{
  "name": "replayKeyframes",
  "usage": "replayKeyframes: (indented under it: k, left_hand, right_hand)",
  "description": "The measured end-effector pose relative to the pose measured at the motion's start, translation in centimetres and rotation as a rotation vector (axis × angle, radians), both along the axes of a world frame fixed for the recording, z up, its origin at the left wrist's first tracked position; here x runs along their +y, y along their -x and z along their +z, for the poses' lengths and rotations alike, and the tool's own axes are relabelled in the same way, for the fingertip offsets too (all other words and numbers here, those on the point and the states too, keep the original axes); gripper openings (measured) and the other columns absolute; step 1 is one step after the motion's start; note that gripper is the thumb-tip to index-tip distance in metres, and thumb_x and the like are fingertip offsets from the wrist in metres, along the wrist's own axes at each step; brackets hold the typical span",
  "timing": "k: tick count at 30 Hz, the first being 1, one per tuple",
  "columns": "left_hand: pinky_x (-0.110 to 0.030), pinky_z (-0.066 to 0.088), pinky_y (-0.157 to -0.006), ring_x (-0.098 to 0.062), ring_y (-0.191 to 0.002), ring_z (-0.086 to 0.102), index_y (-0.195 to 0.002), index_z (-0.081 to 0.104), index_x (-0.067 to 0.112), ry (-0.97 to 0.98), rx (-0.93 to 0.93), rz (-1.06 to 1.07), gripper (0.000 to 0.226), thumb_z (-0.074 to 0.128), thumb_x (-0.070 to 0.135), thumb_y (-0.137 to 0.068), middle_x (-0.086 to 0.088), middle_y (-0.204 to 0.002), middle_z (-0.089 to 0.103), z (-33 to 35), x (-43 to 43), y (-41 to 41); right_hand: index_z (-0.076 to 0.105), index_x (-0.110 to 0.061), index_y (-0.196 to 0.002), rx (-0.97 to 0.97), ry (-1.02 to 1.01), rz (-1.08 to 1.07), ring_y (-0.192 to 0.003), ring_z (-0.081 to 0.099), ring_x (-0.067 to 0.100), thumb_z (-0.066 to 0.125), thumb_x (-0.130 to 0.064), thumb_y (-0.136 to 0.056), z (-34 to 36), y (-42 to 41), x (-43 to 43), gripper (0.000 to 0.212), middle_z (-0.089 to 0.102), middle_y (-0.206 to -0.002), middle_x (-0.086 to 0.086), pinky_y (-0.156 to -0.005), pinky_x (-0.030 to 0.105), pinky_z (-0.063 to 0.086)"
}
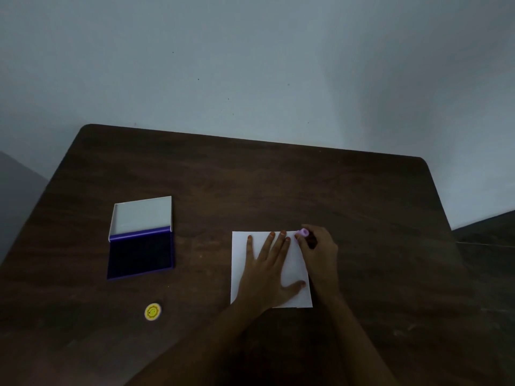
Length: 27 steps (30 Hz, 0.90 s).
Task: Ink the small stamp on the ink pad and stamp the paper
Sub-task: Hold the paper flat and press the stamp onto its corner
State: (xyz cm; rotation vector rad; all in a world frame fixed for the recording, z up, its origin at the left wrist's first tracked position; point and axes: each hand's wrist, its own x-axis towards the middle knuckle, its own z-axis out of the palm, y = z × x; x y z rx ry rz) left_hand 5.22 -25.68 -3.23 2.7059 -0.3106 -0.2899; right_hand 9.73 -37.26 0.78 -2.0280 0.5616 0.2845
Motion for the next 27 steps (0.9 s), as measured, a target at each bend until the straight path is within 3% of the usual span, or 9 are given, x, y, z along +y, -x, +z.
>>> replayKeyframes:
  k: [3,7,17,22,27]
  left_hand:
    - [-0.053,-0.022,-0.107,-0.012,-0.137,-0.017,-0.143,-0.005,0.021,0.002,-0.015,-0.001,0.095,0.032,0.076,-0.075,0.000,-0.155,-0.004,0.15,0.04,0.03]
    - [-0.052,-0.023,-0.106,-0.013,-0.137,-0.017,-0.143,-0.005,0.021,0.005,-0.021,-0.003,0.095,0.032,0.076,-0.074,-0.001,-0.156,-0.003,0.14,0.00,0.00]
    - [-0.052,-0.023,-0.105,-0.017,-0.141,-0.008,-0.144,0.003,0.018,0.013,-0.035,-0.001,0.095,0.039,0.073,-0.075,-0.004,-0.156,0.005,0.42,-0.05,0.02]
    - [-0.053,-0.023,-0.105,-0.015,-0.139,-0.010,-0.144,0.004,0.019,0.033,-0.037,0.002,0.094,0.039,0.073,-0.075,-0.004,-0.156,0.006,0.36,-0.12,0.03]
    - [-0.054,-0.023,-0.104,-0.014,-0.137,-0.014,-0.144,0.001,0.020,0.030,-0.043,0.000,0.094,0.036,0.074,-0.075,-0.003,-0.156,0.004,0.16,-0.07,0.06]
  right_hand:
    - [0.054,-0.007,-0.114,-0.097,0.068,0.133,-0.111,0.052,0.028,0.052,-0.030,-0.090,0.26,0.14,-0.27,0.033,0.056,-0.120,0.017,-0.098,0.045,0.040]
    - [0.055,-0.005,-0.114,-0.135,0.199,0.270,-0.112,0.051,0.027,0.055,-0.020,-0.088,0.18,-0.08,-0.22,0.030,0.057,-0.121,0.018,-0.098,0.036,0.035]
    - [0.057,-0.003,-0.110,-0.197,0.267,0.281,-0.109,0.053,0.027,0.059,-0.018,-0.086,0.06,0.33,-0.01,0.028,0.059,-0.116,0.018,-0.095,0.033,0.036]
    - [0.056,-0.002,-0.109,-0.163,0.204,0.271,-0.107,0.054,0.031,0.062,-0.019,-0.084,0.17,0.38,-0.18,0.031,0.058,-0.115,0.020,-0.097,0.050,0.042]
    - [0.058,-0.002,-0.103,-0.210,0.198,0.278,-0.101,0.057,0.030,0.062,-0.017,-0.083,0.22,0.26,-0.24,0.025,0.061,-0.109,0.020,-0.092,0.051,0.046]
